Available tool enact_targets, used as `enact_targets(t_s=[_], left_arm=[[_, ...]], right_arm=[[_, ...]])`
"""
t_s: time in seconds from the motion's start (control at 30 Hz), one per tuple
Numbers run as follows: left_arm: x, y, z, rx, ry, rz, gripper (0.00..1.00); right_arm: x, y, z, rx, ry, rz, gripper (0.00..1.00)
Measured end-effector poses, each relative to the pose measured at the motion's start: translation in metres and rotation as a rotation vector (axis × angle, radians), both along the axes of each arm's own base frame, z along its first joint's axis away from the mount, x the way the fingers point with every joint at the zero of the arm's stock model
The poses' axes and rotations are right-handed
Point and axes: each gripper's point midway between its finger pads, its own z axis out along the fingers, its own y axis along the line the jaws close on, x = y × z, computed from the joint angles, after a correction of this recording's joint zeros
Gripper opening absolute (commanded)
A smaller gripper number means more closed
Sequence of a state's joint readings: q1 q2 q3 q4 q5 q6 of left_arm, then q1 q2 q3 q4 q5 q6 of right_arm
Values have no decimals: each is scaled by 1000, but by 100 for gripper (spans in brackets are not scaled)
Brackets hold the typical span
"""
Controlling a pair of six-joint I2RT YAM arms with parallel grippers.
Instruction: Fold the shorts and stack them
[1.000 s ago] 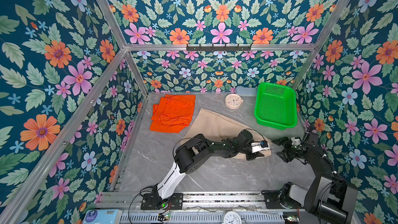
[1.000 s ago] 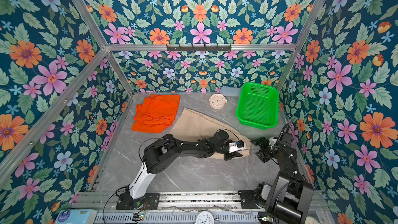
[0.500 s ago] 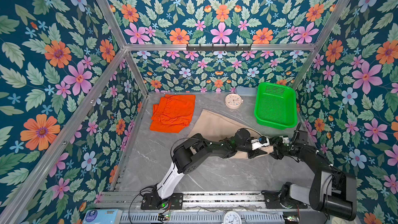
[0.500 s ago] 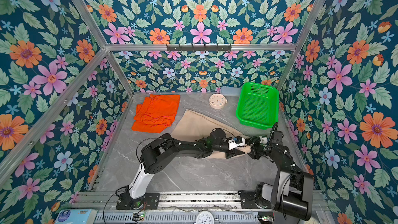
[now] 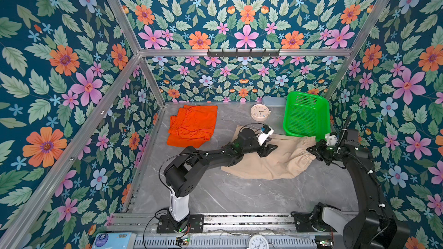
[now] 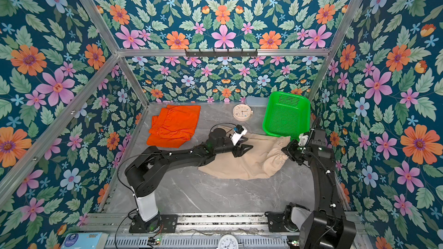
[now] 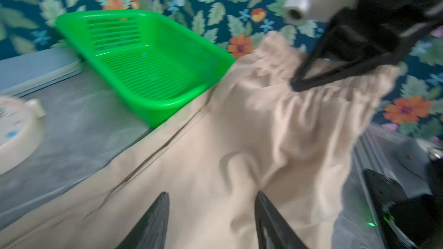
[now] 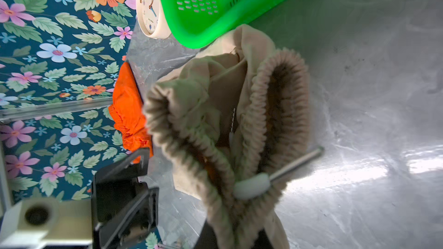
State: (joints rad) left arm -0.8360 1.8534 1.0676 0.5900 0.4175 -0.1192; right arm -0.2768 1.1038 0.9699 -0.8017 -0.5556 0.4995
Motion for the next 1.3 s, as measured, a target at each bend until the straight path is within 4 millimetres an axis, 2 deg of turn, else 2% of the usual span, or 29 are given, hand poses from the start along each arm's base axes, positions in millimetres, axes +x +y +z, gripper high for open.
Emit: enact_targets(t_s=[0.13, 0.3, 0.43, 0.53, 0.7, 0.8, 0.97, 1.3], left_arm=[[40, 54, -28, 56, 143, 219, 58], [65, 106, -67, 111, 346, 408, 61], [68, 140, -96, 138, 481, 518, 60], [62, 154, -112, 157, 546, 558, 60], [63, 175, -125, 161, 595, 634, 52], [58, 181, -136, 181, 608, 645, 47], [63, 177, -139, 145, 584, 637, 42], [64, 177, -139, 114, 565, 638, 41]], right_arm=[[10, 13, 24, -104, -1, 89, 7], [26, 39, 45, -249, 5, 205, 7], [42, 62, 53, -359, 18, 286, 7], [51, 78, 56, -429, 22, 333, 7], [63, 103, 60, -531, 19, 389, 7], [72, 124, 58, -572, 14, 430, 7], [84, 169, 36, -619, 50, 517, 8], [95, 256, -6, -620, 83, 647, 10]])
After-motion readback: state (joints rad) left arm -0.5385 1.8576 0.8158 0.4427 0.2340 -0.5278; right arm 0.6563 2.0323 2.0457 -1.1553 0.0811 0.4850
